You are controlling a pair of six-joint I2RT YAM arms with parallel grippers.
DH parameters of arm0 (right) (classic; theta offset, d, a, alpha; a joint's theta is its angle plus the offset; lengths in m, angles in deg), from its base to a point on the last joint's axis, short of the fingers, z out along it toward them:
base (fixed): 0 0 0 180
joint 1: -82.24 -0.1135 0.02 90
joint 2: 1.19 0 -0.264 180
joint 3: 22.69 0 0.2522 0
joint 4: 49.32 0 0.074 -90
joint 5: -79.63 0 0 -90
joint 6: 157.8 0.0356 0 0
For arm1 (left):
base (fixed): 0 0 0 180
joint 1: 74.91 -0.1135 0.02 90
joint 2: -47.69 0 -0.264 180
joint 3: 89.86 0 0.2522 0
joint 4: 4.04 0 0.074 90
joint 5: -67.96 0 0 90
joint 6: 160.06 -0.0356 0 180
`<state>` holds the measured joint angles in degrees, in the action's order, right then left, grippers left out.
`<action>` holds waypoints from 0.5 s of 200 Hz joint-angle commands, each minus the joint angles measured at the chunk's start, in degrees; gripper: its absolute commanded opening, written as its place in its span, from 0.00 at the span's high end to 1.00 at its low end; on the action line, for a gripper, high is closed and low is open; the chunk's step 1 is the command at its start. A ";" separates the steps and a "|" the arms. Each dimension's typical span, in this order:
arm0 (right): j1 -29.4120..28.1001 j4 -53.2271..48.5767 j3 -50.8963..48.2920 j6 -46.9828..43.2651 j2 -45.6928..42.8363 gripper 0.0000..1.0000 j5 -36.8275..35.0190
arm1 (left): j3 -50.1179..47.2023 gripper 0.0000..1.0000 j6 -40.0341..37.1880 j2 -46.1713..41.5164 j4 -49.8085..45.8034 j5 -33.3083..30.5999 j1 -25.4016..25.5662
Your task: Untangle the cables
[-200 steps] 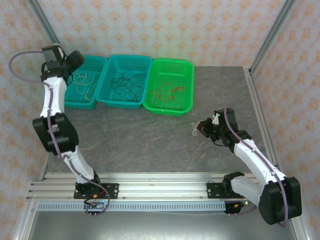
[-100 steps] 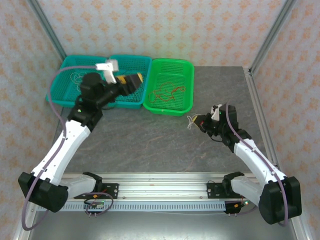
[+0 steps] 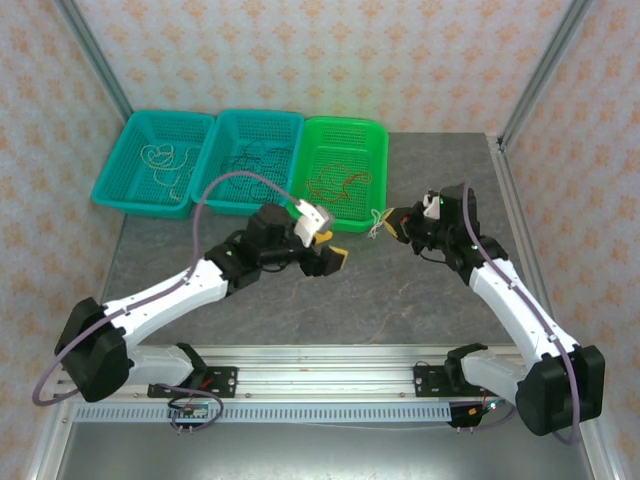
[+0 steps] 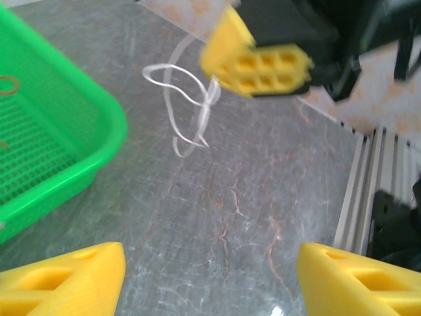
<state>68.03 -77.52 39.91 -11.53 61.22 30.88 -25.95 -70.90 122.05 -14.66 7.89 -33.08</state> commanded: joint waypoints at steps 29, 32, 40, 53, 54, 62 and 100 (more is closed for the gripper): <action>-0.36 -3.49 0.47 12.45 -1.65 1.00 -1.92 | 0.97 0.31 -12.44 10.54 17.59 -0.77 2.20; -0.36 -3.42 0.47 12.85 -1.80 1.00 -1.90 | 1.08 0.31 -12.43 11.06 18.22 -0.94 2.29; -0.37 -3.42 0.62 13.69 -2.18 1.00 -1.97 | 1.72 0.31 -12.52 12.30 19.08 -1.84 2.50; -0.37 -3.37 0.64 15.15 -2.95 1.00 -2.27 | 2.56 0.31 -12.69 14.11 20.21 -2.40 2.57; -0.37 -3.30 0.64 15.34 -3.02 1.00 -2.30 | 2.61 0.31 -12.69 14.21 20.27 -2.46 2.61; -0.46 -2.57 0.39 16.66 -3.64 1.00 -2.50 | 2.97 0.31 -12.61 15.10 21.06 -2.60 2.73; -0.49 -0.41 -0.45 21.42 -6.06 1.00 -2.77 | 3.87 0.31 -10.56 17.97 26.33 -4.21 3.02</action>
<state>68.00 -78.98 40.07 2.04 57.26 28.37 -24.14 -81.59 139.06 3.94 5.97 -30.63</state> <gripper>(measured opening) 0.038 0.692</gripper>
